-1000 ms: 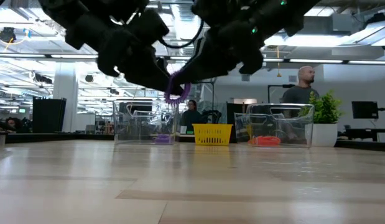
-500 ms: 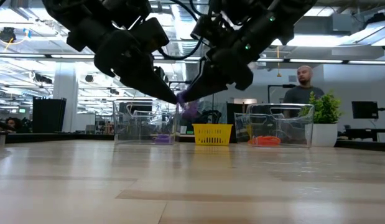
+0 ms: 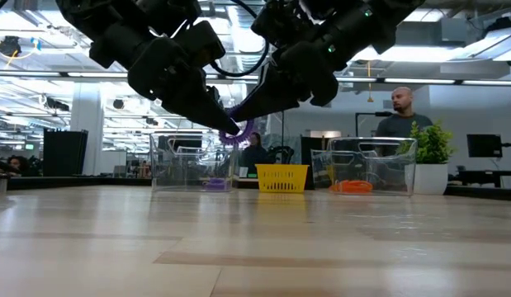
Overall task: Sort spring keychains
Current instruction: Put the purple spring keychain into the left transparent bin, then return to Home Position
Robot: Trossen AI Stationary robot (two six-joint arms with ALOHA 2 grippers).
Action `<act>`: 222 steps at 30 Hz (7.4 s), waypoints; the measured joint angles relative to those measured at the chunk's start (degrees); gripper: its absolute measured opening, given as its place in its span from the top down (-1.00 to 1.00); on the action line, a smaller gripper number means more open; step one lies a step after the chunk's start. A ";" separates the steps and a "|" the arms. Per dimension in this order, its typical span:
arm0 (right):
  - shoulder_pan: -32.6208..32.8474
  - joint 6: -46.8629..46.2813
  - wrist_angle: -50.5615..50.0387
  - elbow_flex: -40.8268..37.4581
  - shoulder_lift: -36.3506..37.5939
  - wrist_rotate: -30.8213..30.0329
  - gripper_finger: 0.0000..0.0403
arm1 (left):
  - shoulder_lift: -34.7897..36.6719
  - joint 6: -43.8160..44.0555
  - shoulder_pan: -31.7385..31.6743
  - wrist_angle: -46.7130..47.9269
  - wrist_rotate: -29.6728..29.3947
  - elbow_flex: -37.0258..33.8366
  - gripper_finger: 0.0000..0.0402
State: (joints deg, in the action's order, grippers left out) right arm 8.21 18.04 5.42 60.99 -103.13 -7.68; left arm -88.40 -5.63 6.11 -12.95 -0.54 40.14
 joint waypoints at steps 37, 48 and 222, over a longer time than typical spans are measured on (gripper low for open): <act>0.32 -1.55 -3.55 0.00 -0.02 -1.63 0.47 | -0.02 -1.46 -0.15 -0.13 -1.57 -0.02 0.82; 3.43 -3.08 -8.51 -0.02 2.41 -13.62 0.09 | -0.02 -4.21 -2.45 0.05 -1.40 -0.02 0.80; -20.71 -11.94 -16.88 -51.95 102.68 13.79 0.13 | 44.47 6.94 3.26 11.28 7.82 -9.16 0.35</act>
State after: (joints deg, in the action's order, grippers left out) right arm -12.50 6.10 -11.46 9.04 -0.45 6.11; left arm -43.93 1.31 9.37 -1.67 7.29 30.98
